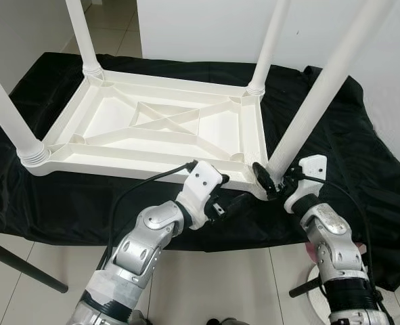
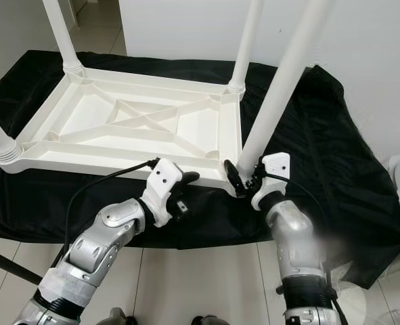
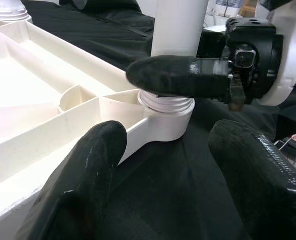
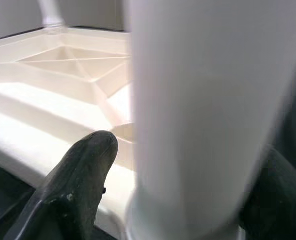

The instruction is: Building children table

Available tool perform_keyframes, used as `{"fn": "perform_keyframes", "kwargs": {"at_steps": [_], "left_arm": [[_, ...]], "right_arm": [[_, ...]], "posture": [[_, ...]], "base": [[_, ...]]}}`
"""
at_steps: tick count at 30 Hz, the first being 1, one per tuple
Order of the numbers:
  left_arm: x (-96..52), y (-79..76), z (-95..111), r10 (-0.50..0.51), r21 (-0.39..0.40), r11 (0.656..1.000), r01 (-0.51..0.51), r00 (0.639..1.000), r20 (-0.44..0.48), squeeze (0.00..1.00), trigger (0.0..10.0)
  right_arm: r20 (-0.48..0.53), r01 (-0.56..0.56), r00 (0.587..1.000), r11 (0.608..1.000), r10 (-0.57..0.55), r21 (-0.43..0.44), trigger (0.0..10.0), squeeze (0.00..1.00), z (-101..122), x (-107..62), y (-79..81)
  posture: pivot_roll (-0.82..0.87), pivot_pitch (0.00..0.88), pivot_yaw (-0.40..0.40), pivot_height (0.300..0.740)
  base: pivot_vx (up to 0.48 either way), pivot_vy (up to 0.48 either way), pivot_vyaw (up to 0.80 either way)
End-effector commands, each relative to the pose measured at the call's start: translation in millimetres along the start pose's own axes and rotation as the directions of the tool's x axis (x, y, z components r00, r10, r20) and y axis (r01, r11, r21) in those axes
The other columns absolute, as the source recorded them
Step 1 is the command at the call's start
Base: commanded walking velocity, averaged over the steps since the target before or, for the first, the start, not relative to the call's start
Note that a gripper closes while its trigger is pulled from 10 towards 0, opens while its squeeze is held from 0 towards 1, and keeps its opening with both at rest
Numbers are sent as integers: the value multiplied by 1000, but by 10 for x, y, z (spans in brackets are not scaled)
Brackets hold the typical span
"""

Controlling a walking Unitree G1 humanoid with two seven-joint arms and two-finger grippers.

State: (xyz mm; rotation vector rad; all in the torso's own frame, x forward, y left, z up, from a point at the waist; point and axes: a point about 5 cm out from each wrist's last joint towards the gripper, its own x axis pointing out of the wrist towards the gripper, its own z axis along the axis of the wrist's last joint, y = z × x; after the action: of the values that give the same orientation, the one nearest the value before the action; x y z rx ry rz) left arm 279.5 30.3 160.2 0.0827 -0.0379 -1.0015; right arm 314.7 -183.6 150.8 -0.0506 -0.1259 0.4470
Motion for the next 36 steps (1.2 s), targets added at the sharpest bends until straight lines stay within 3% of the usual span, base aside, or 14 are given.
{"fn": "perform_keyframes", "kwargs": {"at_steps": [1,3,4,5,6,7,8,10,11,18,19,20,31,36], "left_arm": [[16,-20,-4,-22,2,1000,22,1000,-9,0,10000],[16,-20,-1,-23,2,1000,23,1000,-8,0,10000],[20,-19,1,-22,3,1000,22,1000,-7,0,10000],[20,-19,1,-22,3,1000,22,1000,-7,0,10000],[24,-18,3,-22,4,1000,22,1000,-7,0,10000],[24,-18,3,-22,4,1000,22,1000,-7,0,10000],[28,-17,4,-21,6,1000,21,1000,-7,0,10000],[28,-17,4,-21,6,1000,21,1000,-7,0,10000],[29,-17,3,-19,11,1000,19,1000,-8,0,10000],[25,-20,0,-17,15,1000,17,1000,-11,0,10000],[27,-22,-1,-17,14,1000,18,1000,-11,0,10000],[29,-23,-1,-18,14,1000,18,1000,-11,0,10000],[33,-36,-7,-26,10,1000,26,1000,-10,0,10000],[38,-49,-19,-30,6,1000,31,999,-12,0,10000]], "right_arm": [[-11,-62,998,998,62,-13,10000,0,-15,26,11],[-16,-81,997,997,81,-18,10000,0,-19,39,11],[-18,-93,996,995,93,-23,9020,0,-25,59,-11],[-18,-93,996,995,93,-23,9020,0,-25,59,-11],[-22,-101,995,995,100,-24,4941,0,-32,76,-30],[-22,-101,995,995,100,-24,4941,0,-32,76,-30],[-30,-110,994,993,109,-32,4078,0,-47,90,-47],[-30,-110,994,993,109,-32,4078,0,-47,90,-47],[-39,-116,993,993,115,-32,0,0,-64,100,-60],[-54,-123,991,992,122,-13,0,0,-124,75,-93],[-52,-117,992,993,117,-5,627,0,-127,66,-92],[-50,-112,992,994,112,0,10000,0,-130,61,-91],[-49,127,991,991,-125,41,10000,0,-97,99,-34],[-65,331,943,938,-326,103,10000,0,-74,86,19]], "posture": [[-17,62,-50,740],[-17,62,-50,740],[-15,59,-51,740],[-15,59,-51,740],[-13,58,-52,740],[-13,58,-52,740],[-11,56,-53,740],[-11,56,-53,740],[-9,56,-54,740],[-11,59,-54,740],[-15,61,-53,740],[-16,61,-52,740],[-29,66,-50,740],[-35,70,-47,740]], "base": [[0,0,0],[0,0,0],[0,0,0],[0,0,0],[0,0,0],[0,0,0],[0,0,0],[0,0,0],[0,0,0],[0,0,0],[0,0,0],[0,0,0],[0,0,0],[0,0,0]]}}
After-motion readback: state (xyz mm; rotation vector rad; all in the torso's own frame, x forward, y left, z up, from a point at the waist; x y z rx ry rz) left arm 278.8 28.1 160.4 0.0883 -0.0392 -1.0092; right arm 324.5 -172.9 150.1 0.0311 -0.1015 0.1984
